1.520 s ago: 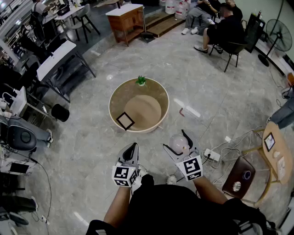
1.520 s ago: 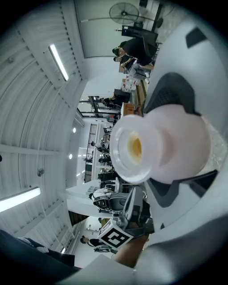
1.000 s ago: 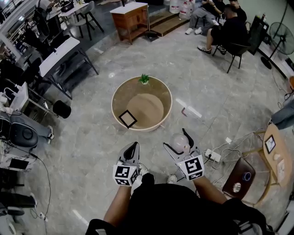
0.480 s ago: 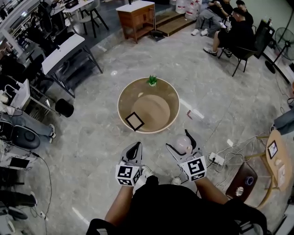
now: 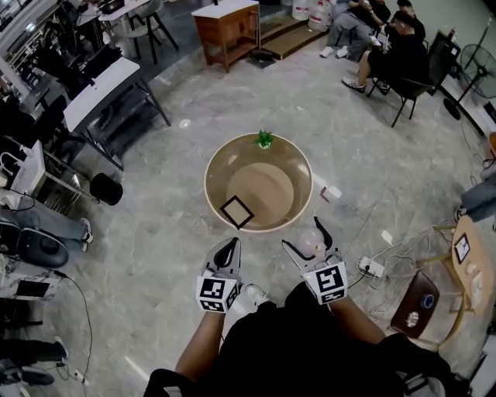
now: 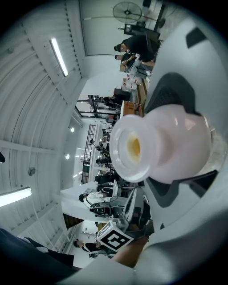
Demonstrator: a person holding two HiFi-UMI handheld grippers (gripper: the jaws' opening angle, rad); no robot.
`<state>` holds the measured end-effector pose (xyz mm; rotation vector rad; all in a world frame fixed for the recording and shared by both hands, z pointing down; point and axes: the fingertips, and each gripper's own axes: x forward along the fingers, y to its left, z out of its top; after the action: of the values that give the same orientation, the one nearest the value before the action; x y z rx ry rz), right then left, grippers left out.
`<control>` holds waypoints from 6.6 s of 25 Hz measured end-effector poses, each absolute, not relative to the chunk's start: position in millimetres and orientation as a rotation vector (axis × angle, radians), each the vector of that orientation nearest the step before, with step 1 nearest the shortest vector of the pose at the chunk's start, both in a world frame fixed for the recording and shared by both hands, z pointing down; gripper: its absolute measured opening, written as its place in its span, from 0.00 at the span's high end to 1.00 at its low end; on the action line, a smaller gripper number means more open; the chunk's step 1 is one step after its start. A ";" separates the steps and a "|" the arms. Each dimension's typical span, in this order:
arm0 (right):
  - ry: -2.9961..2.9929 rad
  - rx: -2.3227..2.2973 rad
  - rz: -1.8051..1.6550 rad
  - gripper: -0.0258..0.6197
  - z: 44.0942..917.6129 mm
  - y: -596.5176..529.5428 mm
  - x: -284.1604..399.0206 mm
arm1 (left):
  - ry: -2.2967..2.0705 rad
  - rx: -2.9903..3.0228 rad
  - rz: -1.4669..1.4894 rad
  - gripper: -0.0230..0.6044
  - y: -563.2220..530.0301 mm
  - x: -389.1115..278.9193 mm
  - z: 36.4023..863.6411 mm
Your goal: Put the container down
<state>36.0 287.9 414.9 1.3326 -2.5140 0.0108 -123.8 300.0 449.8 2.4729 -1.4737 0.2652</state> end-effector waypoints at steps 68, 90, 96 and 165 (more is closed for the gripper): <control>-2.370 1.071 0.298 0.32 750.1 -134.0 31.1 | -1.517 2.307 0.488 0.98 -108.4 -130.8 688.6; -2.198 0.995 0.434 0.33 917.5 -152.2 42.1 | -1.496 2.245 0.506 0.98 -114.1 -120.7 757.9; -2.131 1.001 0.443 0.32 927.8 -150.0 46.8 | -1.501 2.232 0.500 0.98 -111.8 -122.7 760.0; -2.744 1.099 -0.191 0.96 375.3 -85.5 4.1 | -1.636 2.495 0.264 0.98 -62.9 -100.5 411.1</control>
<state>4.1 -85.5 375.3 1.0985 -2.7445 -0.1915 -100.5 -62.9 411.1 2.4948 -1.6358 0.2642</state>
